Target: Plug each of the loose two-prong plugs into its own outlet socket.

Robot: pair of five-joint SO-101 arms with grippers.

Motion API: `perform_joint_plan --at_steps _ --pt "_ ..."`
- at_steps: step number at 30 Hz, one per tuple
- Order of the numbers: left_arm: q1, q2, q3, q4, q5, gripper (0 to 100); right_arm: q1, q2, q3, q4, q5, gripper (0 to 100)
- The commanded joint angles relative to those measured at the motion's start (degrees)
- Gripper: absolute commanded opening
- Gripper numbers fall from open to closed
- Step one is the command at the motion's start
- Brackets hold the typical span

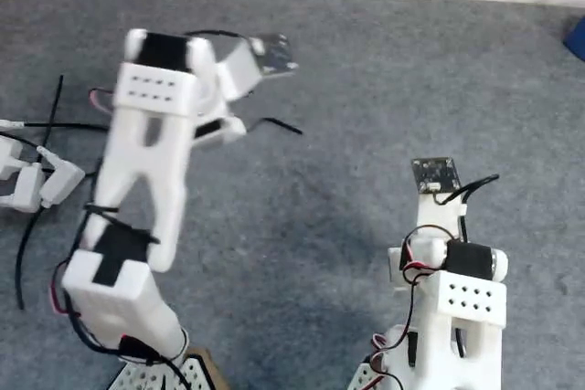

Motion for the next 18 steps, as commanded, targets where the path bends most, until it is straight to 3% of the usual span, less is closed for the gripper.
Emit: perform_joint_plan --at_steps 1,7,11,15,18 --pt "-6.55 -7.69 -2.59 0.44 -4.66 0 -0.75 -0.75 -2.42 -0.13 -0.7 34.3" --pt "-17.36 -15.69 -0.04 0.44 -6.24 1 -0.75 -0.75 -2.42 -0.13 -0.7 34.3" --pt "-20.35 -21.76 8.84 0.44 -9.23 1 -0.75 -0.66 -2.42 -0.13 -0.7 34.3" --pt "-18.95 -29.05 25.36 0.44 -9.76 1 -0.75 -0.66 -2.42 -0.13 -0.7 34.3" --pt "-11.21 -32.92 39.43 0.44 -8.97 1 -0.84 -0.66 -2.42 -0.13 -0.7 34.3"
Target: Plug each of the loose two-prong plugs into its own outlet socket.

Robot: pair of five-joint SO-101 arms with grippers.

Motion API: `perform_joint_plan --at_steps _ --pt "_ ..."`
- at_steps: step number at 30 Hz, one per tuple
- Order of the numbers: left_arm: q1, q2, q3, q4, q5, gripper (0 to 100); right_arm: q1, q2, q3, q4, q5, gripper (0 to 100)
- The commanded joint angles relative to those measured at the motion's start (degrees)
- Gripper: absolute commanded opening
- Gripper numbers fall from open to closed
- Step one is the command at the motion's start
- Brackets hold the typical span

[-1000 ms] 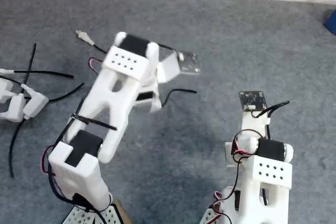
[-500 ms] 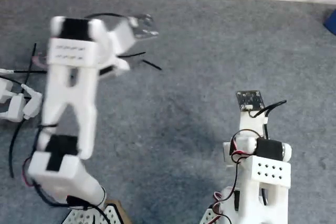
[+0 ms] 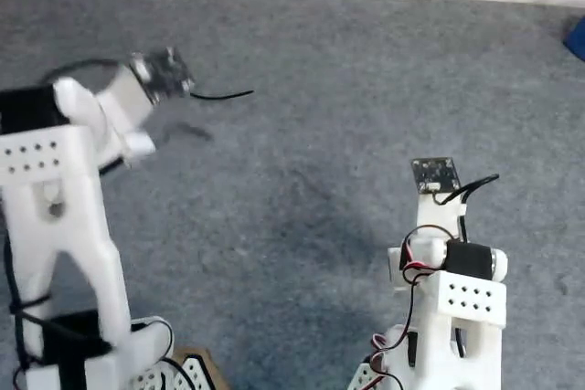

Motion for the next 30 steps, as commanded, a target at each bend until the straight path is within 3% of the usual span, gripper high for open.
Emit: perform_joint_plan --at_steps 1,6,10,13,17,23,26,30 --pt "10.68 -5.49 16.04 0.44 1.93 1 -1.1 -0.66 -2.42 -0.13 -0.7 34.3" --pt "37.32 -4.09 22.37 -2.29 15.56 1 -2.59 -0.66 -2.33 -0.04 -0.7 34.3" --pt "49.1 -0.4 21.49 -10.29 22.15 1 -2.68 -0.66 -1.27 -0.13 -0.7 34.3" --pt "50.95 4.44 21.14 -14.42 24.09 7 -2.68 -0.66 -0.84 -0.84 -0.7 34.3" --pt "50.33 9.63 20.35 -13.89 23.65 18 -2.68 -0.66 -0.84 -0.84 -0.7 34.3" --pt "46.46 10.15 11.82 -7.47 18.29 19 -2.51 -0.75 -1.1 -0.84 -0.7 34.3" --pt "49.45 10.42 4.0 -5.54 17.93 19 -2.15 -0.75 -1.19 -0.84 -0.7 34.3" --pt "53.67 10.51 -5.67 -5.36 18.11 19 5.23 -0.84 -1.19 -0.84 -0.35 34.3"
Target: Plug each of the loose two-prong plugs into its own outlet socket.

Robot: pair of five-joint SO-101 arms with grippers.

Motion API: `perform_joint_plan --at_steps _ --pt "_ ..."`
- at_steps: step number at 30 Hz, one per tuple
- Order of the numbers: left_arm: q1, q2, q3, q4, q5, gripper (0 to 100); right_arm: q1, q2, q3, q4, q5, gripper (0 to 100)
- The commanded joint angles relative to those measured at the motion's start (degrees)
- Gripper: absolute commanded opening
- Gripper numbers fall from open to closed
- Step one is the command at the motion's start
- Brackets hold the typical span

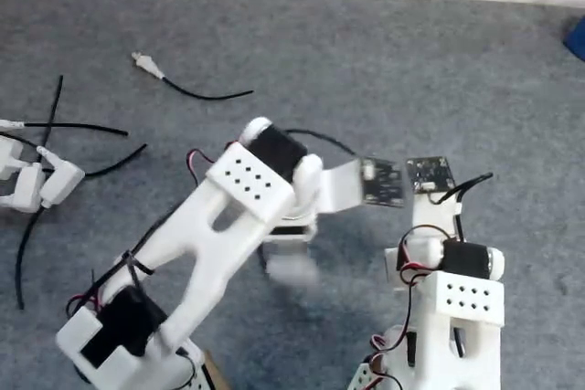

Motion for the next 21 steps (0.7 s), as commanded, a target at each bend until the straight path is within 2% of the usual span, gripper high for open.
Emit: perform_joint_plan --at_steps 1,4,7,13,15,21 --pt "2.95 -0.13 -8.92 0.44 0.88 19 6.73 -0.84 -1.27 -0.84 -0.35 34.3" --pt "1.89 0.84 -9.71 -2.55 7.38 19 7.78 -0.84 -1.27 -0.84 -0.26 34.3" --pt "-1.01 4.35 -7.43 -3.08 9.93 18 7.78 -0.84 -1.27 -0.84 1.67 34.3" --pt "-3.3 10.51 0.31 -1.23 9.23 18 8.92 -1.19 -1.1 -0.4 4.31 34.3" --pt "-2.15 10.86 2.33 -0.44 4.31 18 9.54 -1.19 -1.27 -0.4 4.22 34.3" --pt "-1.45 11.12 3.38 -8.35 3.78 18 9.8 -1.1 -1.27 -0.57 4.13 34.3"
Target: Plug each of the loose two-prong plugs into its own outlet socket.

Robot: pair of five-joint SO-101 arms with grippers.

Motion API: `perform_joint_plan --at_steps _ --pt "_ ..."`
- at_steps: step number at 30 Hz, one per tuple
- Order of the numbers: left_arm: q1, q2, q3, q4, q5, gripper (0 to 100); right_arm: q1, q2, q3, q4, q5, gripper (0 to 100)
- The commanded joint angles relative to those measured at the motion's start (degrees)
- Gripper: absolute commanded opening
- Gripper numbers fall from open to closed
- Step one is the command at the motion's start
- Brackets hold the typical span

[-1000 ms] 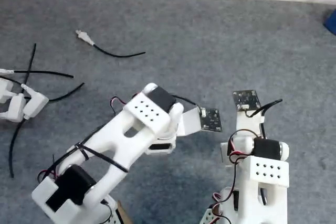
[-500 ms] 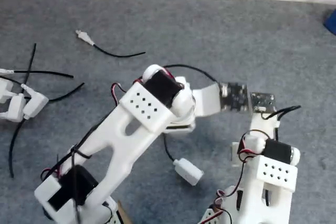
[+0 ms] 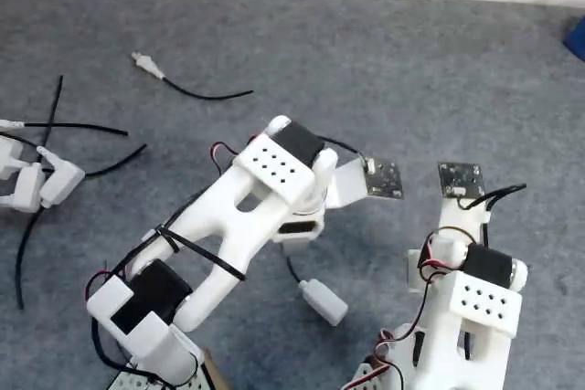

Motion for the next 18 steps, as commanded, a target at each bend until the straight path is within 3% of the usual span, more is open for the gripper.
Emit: perform_joint_plan --at_steps 1,8,18 --pt "0.84 0.48 0.84 -4.4 -0.62 19 0.84 -0.75 -1.27 -0.75 0.62 34.3" --pt "1.54 4.53 1.36 -11.6 -0.62 19 5.67 -0.92 -1.27 -0.92 0.88 34.3" --pt "10.33 11.3 1.8 -13.45 3.08 18 5.49 -1.01 -1.27 -0.92 0.79 34.3"
